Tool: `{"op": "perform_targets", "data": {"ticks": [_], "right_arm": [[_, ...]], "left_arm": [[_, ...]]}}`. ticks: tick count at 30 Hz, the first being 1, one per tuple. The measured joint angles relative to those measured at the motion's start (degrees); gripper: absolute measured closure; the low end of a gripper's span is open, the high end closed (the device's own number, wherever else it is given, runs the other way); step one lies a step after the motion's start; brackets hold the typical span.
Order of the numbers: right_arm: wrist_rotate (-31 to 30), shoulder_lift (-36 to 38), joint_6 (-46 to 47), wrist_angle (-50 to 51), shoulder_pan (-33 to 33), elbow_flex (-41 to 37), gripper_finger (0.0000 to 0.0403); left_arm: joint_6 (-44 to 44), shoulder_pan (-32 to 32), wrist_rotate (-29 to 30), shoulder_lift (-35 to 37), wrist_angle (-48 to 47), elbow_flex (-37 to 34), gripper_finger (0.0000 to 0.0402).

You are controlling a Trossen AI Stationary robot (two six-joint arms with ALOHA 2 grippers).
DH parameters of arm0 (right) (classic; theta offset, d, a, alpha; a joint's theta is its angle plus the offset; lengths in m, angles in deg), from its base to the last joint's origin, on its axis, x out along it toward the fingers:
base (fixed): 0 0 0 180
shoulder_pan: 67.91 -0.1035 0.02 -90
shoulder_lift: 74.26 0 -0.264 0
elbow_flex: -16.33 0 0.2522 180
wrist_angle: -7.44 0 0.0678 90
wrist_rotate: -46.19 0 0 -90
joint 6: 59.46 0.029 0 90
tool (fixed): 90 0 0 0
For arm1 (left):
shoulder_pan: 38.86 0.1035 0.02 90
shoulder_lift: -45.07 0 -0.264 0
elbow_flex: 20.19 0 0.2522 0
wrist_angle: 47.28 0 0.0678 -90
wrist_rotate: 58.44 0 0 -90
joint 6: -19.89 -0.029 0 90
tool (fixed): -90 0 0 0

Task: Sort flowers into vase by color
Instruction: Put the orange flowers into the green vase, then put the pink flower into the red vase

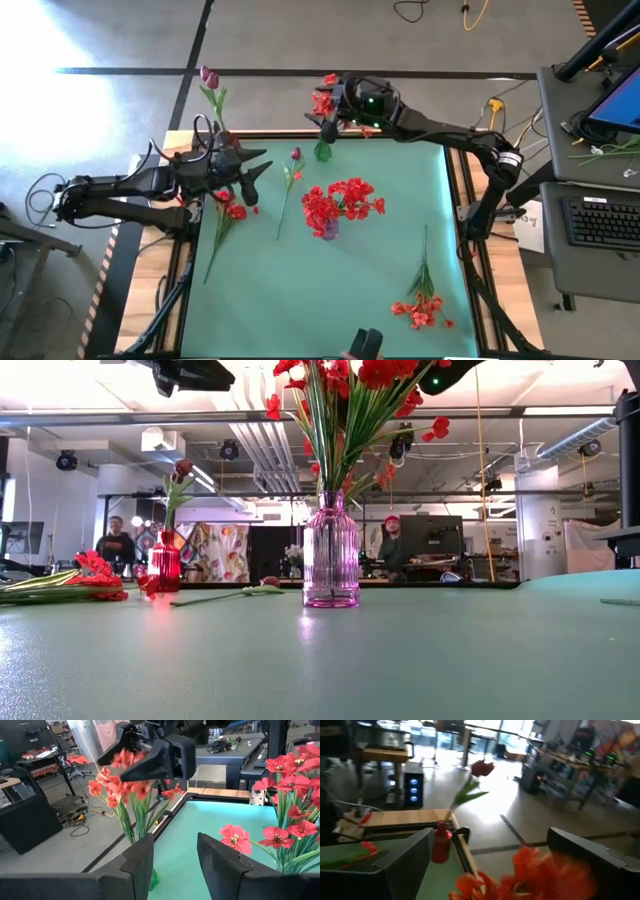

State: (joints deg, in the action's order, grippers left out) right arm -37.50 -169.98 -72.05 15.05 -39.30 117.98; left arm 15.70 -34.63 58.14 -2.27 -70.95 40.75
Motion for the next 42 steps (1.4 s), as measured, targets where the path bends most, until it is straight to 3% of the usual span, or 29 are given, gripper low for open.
{"op": "perform_targets", "data": {"ticks": [10, 30, 36, 42], "right_arm": [[-0.4, 0.0, -7.4, 0.5, -0.4, 0.0, 0.0021], [-0.4, 0.2, 0.2, -1.3, -0.4, 5.0, 0.0021], [-0.4, 0.2, 1.8, 3.3, -0.4, 7.6, 0.0021], [-0.4, 0.2, 5.2, 14.3, -0.4, 15.6, 0.0021]], "left_arm": [[0.2, 0.0, 0.0, -0.1, -0.1, 0.0, 0.0263], [0.4, 0.0, 0.0, -1.0, -2.1, 0.0, 0.0263], [0.5, 0.0, 0.0, -1.4, -2.2, 0.0, 0.0263], [3.7, 0.0, 0.0, -1.4, -5.4, -0.1, 0.0263]]}}
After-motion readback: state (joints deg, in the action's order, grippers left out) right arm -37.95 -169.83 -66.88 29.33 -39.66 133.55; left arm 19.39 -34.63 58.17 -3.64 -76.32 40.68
